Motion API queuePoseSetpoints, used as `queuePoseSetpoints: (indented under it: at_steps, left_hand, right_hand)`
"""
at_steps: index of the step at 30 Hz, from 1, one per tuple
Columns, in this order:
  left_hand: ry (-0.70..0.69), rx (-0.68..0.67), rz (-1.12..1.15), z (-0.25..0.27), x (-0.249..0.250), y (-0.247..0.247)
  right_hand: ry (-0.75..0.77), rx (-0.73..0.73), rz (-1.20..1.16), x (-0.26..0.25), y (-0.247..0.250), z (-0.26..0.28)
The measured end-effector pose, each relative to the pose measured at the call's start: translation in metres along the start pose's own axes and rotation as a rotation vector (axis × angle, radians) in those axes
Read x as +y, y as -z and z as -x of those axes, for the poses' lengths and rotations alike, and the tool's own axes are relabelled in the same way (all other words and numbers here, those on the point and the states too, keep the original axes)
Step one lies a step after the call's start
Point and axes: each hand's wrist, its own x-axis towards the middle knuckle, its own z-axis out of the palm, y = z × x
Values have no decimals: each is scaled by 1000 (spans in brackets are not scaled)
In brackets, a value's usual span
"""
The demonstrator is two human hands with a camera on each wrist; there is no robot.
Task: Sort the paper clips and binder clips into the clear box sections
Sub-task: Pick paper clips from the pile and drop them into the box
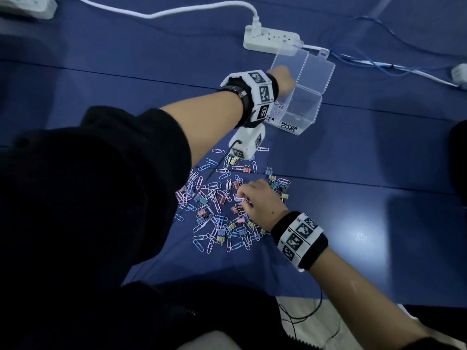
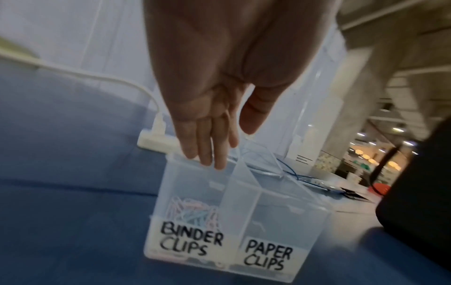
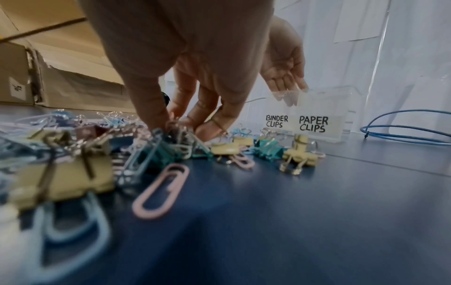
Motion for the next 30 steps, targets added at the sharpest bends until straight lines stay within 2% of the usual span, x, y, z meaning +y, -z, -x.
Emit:
queuePoseSetpoints:
  at_steps: [5, 7, 9, 14, 16, 19, 22, 27, 30]
  left_hand:
    - [-209, 123, -58, 46, -25, 13]
    - [-233, 90, -116, 68, -47, 13]
    - [-205, 8, -184, 93, -71, 7]
    - [-137, -327, -383, 147, -118, -17]
    - [-149, -379, -450, 160, -132, -30]
    - [-204, -369, -495, 170, -140, -50]
    - [-221, -303, -519, 170, -132, -68]
    - [-67, -191, -566, 165, -113, -90]
    - [-47, -170, -581, 162, -104, -100]
  right_hand:
    - [-45, 24, -125, 0, 2, 0]
    - [-106, 57, -230, 2, 4, -3]
    - [-170, 125, -368, 6, 4, -6]
    - [-362, 229, -868, 15, 10, -5]
    - [-401, 275, -1122, 17, 15, -1]
    - [-429, 302, -1427, 19, 18, 3]
    - [-458, 260, -1552, 15, 18, 5]
    - [-572, 176, -1794, 18, 15, 11]
    - [-577, 94, -1936, 20, 14, 15]
